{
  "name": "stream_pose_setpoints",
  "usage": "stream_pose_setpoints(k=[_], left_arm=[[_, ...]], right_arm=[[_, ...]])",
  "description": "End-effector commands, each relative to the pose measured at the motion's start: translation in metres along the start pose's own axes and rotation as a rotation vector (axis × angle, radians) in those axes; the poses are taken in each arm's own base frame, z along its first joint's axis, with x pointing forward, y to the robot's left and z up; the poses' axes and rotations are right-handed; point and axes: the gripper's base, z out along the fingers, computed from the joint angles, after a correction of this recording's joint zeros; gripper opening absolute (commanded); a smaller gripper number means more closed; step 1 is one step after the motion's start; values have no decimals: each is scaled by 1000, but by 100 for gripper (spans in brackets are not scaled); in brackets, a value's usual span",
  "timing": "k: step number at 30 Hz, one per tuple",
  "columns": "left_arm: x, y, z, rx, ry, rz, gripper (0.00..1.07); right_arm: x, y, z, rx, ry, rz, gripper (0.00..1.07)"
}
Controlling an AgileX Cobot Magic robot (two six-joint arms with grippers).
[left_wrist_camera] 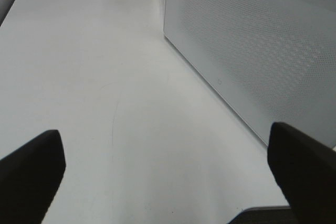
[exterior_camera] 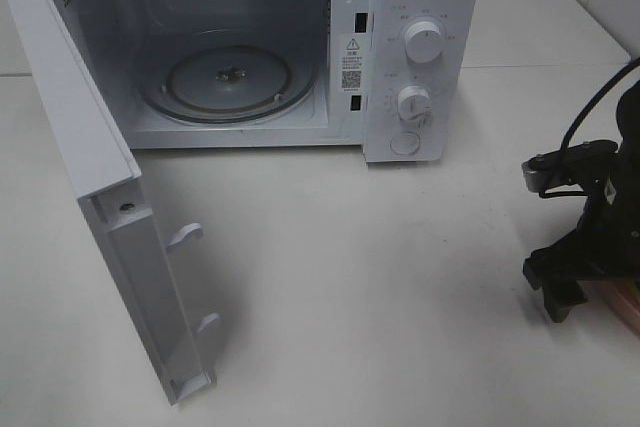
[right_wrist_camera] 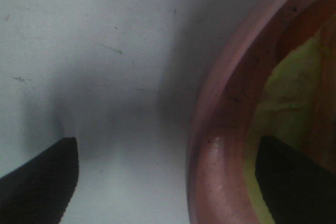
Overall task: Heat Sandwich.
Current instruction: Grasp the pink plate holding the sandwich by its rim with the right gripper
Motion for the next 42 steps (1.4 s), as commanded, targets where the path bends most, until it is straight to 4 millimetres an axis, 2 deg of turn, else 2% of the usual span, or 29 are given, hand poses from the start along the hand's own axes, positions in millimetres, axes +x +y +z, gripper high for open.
stream_pose_setpoints(k=[1,7,14,16,17,18,20,23,24,26,27,28,29,31,42], left_arm=[[1,-1,-2,15,-26,0,100],[1,-1,-2,15,-26,0,100],[1,-1,-2,15,-26,0,100],[1,-1,-2,15,-26,0,100],[1,-1,-2,15,-26,0,100],[1,-1,-2,15,-26,0,100],[1,-1,-2,15,-26,0,100],[1,-1,-2,15,-26,0,100],[1,-1,-2,15,-26,0,100],[1,-1,-2,15,-26,0,100],[1,-1,-2,15,-26,0,100],[1,-1,-2,15,-26,0,100],[1,-1,-2,15,-26,0,100],[1,-1,-2,15,-26,0,100],[1,-1,-2,15,-26,0,100]], right_arm=[[1,-1,1,4,8,-12,86],[3,0,11,8,65,-27,85],[2,0,11,9,62,-27,80],[3,0,11,10,65,-27,73],[3,0,11,13,71,-28,66],[3,0,11,13,71,-28,66],[4,0,11,15,78,-24,58],[4,-2,11,31,80,-31,41],[4,-2,11,31,80,-31,41],[4,-3,11,41,77,-37,29],[4,-3,11,46,76,-27,17],[4,-3,11,46,75,-17,11],[4,-3,11,46,75,-17,11],[4,-4,11,51,73,-9,0],[3,-5,9,72,79,-2,0]])
